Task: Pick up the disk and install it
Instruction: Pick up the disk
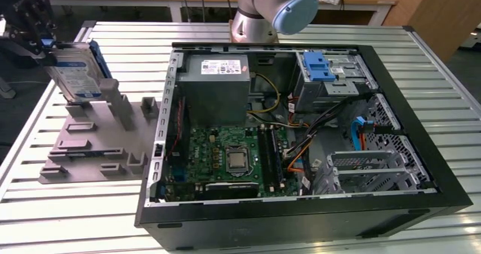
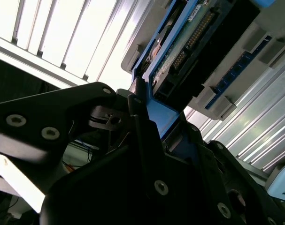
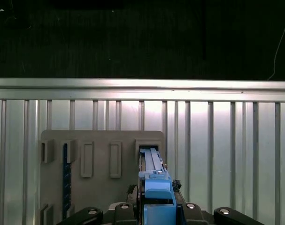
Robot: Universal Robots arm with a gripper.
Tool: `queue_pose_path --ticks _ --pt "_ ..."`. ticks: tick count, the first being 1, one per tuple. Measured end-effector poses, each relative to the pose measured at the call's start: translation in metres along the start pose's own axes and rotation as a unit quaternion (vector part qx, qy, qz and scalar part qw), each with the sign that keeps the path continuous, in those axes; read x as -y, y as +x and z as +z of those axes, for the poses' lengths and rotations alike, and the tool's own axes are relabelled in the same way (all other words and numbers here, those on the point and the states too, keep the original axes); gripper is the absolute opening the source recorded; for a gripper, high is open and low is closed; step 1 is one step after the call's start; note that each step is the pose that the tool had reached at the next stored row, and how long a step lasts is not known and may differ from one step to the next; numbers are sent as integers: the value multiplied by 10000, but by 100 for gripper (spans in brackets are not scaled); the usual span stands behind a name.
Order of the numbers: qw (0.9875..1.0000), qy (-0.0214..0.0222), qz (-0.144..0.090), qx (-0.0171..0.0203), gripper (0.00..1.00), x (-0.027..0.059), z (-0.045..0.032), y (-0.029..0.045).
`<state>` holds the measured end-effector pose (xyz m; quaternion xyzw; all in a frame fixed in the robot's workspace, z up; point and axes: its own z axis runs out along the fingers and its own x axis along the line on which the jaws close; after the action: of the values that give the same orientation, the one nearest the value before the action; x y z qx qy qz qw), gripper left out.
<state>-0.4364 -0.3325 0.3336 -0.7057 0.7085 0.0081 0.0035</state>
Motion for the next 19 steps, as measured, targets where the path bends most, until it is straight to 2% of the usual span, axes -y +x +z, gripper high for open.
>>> queue_pose_path --ticks 19 --pt "10000 -1 0 0 36 0 -49 -1"
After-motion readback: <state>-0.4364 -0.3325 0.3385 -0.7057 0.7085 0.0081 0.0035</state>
